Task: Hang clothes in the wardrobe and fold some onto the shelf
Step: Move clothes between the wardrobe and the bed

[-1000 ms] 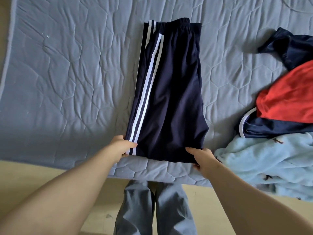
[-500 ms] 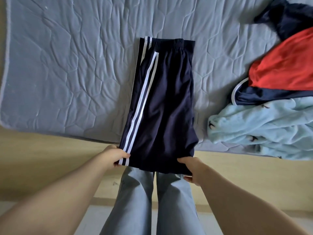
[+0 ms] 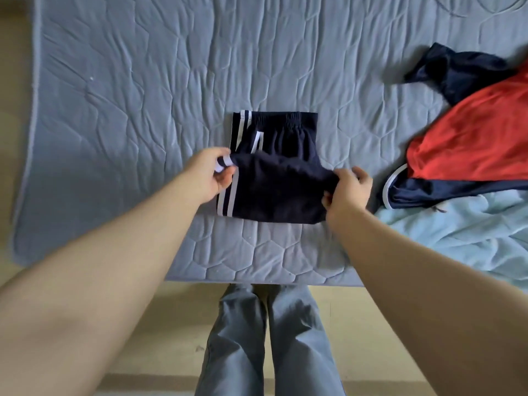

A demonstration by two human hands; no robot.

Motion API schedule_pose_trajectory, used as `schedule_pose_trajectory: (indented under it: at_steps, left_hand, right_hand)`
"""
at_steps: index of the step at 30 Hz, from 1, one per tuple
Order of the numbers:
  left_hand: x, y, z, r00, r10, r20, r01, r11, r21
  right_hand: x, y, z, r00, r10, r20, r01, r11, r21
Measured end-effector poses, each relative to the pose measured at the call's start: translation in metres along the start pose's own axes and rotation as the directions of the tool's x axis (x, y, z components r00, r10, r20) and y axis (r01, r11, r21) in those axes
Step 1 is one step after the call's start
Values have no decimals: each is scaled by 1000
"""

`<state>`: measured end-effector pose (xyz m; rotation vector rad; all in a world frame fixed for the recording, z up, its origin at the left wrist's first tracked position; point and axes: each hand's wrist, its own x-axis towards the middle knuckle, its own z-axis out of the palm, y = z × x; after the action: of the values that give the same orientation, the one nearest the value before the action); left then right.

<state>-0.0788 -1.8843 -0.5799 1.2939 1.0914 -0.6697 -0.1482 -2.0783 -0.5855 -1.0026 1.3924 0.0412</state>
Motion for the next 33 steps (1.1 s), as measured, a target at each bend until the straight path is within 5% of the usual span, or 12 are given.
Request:
schedule_pose_trajectory:
  at_steps: [4, 8, 11, 17, 20, 24, 29, 33]
  left_hand:
    - [18, 37, 27, 991, 123, 44, -114, 979, -166]
    - [32, 29, 43, 958, 253, 132, -264, 962, 72]
    - [37, 7, 52, 956, 219, 194, -263, 934, 241]
    - [27, -28, 65, 976, 128, 177, -178, 934, 310]
    - [22, -37, 68, 973, 203, 114, -232, 888, 398]
    - [31, -45, 63, 904, 423, -63, -286, 709, 644]
    - [71, -46, 45, 802, 576, -155, -164, 462, 872]
    - [112, -44, 42, 898, 409, -165, -146, 629, 763]
  right_hand:
    - [19, -35, 35, 977, -39, 210, 56, 995, -78]
    - [33, -32, 45, 915, -71, 398, 186, 947, -260]
    - [39, -21, 40, 882, -43, 469, 211, 927, -312]
    - [48, 0, 13, 922, 15, 388, 151, 907, -394]
    - [53, 6, -5, 960, 53, 276, 98, 857, -506]
    - [65, 14, -14, 972, 39, 232, 106, 808, -580]
    - [92, 24, 6, 974, -56, 222, 190, 738, -648]
    - [123, 35, 31, 974, -107, 201, 210, 758, -617]
